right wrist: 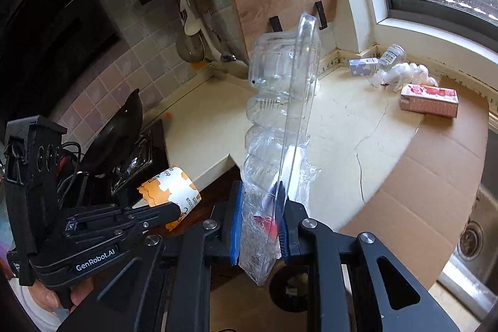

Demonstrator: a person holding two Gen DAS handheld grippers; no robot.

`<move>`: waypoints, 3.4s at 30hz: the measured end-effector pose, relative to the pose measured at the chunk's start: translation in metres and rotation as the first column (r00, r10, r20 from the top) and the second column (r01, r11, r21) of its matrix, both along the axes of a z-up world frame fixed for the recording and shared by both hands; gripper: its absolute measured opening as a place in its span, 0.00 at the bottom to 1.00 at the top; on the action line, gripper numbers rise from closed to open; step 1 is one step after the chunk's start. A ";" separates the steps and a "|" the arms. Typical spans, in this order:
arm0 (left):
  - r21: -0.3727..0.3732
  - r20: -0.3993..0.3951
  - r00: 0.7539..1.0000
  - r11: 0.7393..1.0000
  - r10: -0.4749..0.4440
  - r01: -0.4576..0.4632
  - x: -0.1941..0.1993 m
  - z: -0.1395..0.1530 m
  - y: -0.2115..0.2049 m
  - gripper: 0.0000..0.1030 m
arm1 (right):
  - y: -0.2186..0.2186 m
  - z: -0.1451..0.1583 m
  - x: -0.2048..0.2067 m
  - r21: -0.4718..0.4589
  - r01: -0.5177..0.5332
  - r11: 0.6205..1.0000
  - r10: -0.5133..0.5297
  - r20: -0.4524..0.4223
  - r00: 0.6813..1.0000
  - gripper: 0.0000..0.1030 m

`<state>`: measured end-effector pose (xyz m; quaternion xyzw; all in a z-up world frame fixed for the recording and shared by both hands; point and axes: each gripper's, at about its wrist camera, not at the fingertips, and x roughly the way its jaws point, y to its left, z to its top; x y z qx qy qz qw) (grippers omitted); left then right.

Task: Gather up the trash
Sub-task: 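Carry cake cup and plastic tray down over the bin and open both tools, then raise both open tools back up toward the counter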

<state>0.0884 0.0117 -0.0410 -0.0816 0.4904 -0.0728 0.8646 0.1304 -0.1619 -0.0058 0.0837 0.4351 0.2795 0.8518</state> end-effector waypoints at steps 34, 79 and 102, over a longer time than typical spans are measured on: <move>0.044 -0.383 0.920 0.997 0.083 -0.071 -0.081 -0.384 0.002 0.00 | 0.068 -0.407 -0.137 -0.207 -0.314 0.927 0.213 -0.400 0.892 0.18; 0.155 -0.580 0.780 0.972 0.236 -0.179 -0.071 -0.627 0.003 0.69 | 0.066 -0.650 -0.101 -0.247 -0.325 0.913 0.166 -0.503 0.848 0.53; 0.207 -0.475 0.828 0.952 0.298 -0.224 -0.086 -0.488 0.028 0.69 | 0.076 -0.547 -0.130 -0.260 -0.299 0.918 0.152 -0.467 0.871 0.54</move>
